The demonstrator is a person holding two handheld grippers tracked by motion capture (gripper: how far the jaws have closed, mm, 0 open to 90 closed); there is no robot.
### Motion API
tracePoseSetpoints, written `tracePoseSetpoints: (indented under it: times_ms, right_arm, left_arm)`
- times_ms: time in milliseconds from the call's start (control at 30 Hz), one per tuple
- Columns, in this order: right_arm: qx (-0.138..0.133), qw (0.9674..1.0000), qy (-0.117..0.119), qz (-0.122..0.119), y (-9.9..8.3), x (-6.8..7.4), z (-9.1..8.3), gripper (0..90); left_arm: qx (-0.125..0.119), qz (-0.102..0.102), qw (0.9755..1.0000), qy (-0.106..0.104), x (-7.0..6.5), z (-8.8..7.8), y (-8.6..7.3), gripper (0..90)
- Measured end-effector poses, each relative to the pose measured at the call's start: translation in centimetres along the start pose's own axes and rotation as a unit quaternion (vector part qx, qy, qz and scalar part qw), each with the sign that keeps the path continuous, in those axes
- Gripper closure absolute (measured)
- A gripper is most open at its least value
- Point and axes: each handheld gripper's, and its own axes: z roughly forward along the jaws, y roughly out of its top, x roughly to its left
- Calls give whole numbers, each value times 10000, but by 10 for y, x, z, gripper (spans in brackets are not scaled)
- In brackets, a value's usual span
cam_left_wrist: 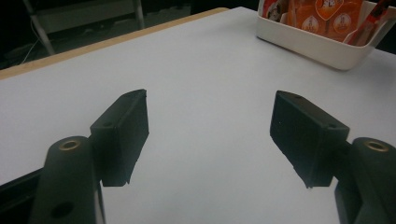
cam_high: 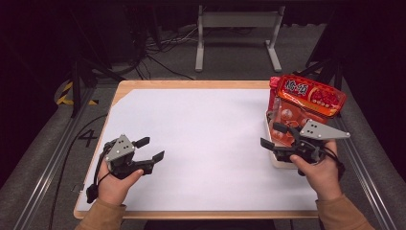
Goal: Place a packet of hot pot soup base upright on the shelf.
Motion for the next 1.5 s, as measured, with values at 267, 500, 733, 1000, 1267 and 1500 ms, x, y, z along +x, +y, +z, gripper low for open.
tracePoseSetpoints:
  times_ms: [267,500,733,1000,1267,1500]
  right_arm:
    - [-61,9999,-92,100,-28,17,15,260]
    - [35,9996,-272,65,-52,25,27,242]
    - [197,9994,-285,31,-74,28,36,238]
    - [396,9988,-253,-94,-88,31,44,228]
    - [524,9984,-219,-23,-100,32,51,228]
    - [495,9985,-213,-11,-102,32,51,227]
  left_arm:
    - [22,-56,10000,1,0,-2,-13,257]
    - [32,-115,9999,-60,1,-1,-27,245]
    - [130,-92,9998,-153,-1,5,-40,233]
    - [140,-195,9994,-250,2,10,-52,230]
    - [139,-259,9992,-282,4,13,-58,230]
    - [-35,-199,9989,-425,2,16,-58,216]
